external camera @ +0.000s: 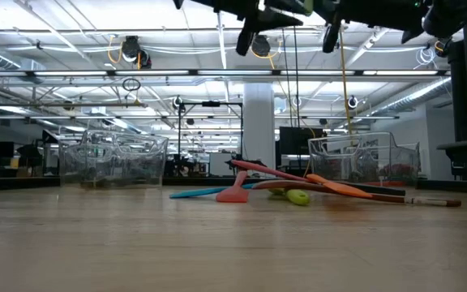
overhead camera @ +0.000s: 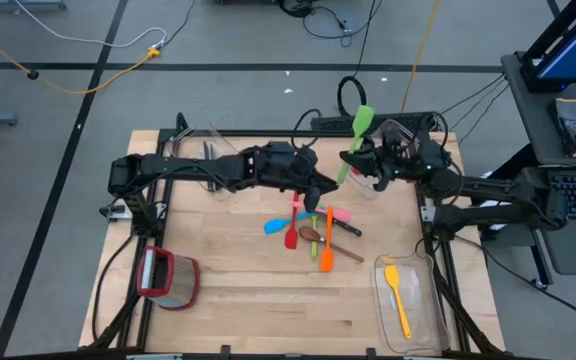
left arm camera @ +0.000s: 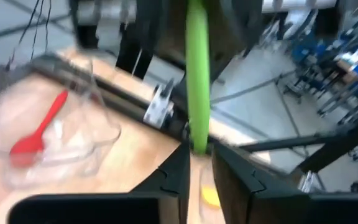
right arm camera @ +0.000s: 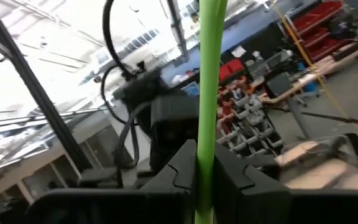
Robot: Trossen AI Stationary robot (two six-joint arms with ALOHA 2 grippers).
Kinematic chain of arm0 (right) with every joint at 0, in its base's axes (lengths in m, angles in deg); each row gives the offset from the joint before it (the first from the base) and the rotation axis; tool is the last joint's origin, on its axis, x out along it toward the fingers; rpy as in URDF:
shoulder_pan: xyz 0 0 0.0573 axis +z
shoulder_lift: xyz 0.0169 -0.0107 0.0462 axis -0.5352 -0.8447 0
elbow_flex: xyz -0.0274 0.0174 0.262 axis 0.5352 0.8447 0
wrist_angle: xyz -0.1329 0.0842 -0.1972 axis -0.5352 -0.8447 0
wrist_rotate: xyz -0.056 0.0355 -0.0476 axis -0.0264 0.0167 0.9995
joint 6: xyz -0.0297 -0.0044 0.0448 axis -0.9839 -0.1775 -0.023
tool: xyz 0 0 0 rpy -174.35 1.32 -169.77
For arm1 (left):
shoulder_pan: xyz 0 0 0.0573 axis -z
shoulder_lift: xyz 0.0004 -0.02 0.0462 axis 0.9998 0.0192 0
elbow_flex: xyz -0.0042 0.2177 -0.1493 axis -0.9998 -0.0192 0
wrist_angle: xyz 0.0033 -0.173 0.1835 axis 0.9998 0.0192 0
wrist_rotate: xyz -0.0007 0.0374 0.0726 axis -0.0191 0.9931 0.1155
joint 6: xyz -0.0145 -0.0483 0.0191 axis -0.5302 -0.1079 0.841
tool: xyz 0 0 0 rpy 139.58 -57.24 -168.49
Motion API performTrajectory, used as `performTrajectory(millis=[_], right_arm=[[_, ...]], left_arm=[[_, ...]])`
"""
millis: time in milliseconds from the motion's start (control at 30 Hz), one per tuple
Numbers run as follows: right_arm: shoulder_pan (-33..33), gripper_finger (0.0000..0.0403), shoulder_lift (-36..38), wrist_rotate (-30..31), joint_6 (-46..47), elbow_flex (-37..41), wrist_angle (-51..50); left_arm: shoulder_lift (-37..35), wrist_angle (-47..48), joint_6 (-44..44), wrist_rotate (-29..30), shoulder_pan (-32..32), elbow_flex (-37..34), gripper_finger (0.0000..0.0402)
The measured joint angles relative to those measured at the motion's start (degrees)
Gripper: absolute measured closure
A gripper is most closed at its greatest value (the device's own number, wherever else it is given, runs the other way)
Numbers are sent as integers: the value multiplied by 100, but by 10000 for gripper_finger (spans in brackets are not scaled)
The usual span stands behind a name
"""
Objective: Pick & Place Kitchen Items
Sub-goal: Put the green spatula into the bottom transparent bin
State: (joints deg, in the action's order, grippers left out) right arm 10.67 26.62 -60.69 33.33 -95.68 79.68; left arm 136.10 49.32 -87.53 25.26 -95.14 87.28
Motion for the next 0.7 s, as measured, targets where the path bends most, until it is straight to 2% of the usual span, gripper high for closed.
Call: performTrajectory(millis=[300, 467, 600, 700], right_arm=[[1, 390, 1339, -165, -8, 0, -1957], [3, 390, 2046, -1122, 552, 0, -3357], [26, 390, 2358, -1930, 1495, 0, -4225], [200, 390, 2506, -2308, 2196, 2, -4694]], left_arm=[[-1, 1457, 56, 192, 33, 0, 288], [-1, 1948, 326, 752, 31, 0, 278], [-2, 1965, 424, 1127, -1, 0, 278], [-2, 1978, 557, 1394, -25, 0, 277]])
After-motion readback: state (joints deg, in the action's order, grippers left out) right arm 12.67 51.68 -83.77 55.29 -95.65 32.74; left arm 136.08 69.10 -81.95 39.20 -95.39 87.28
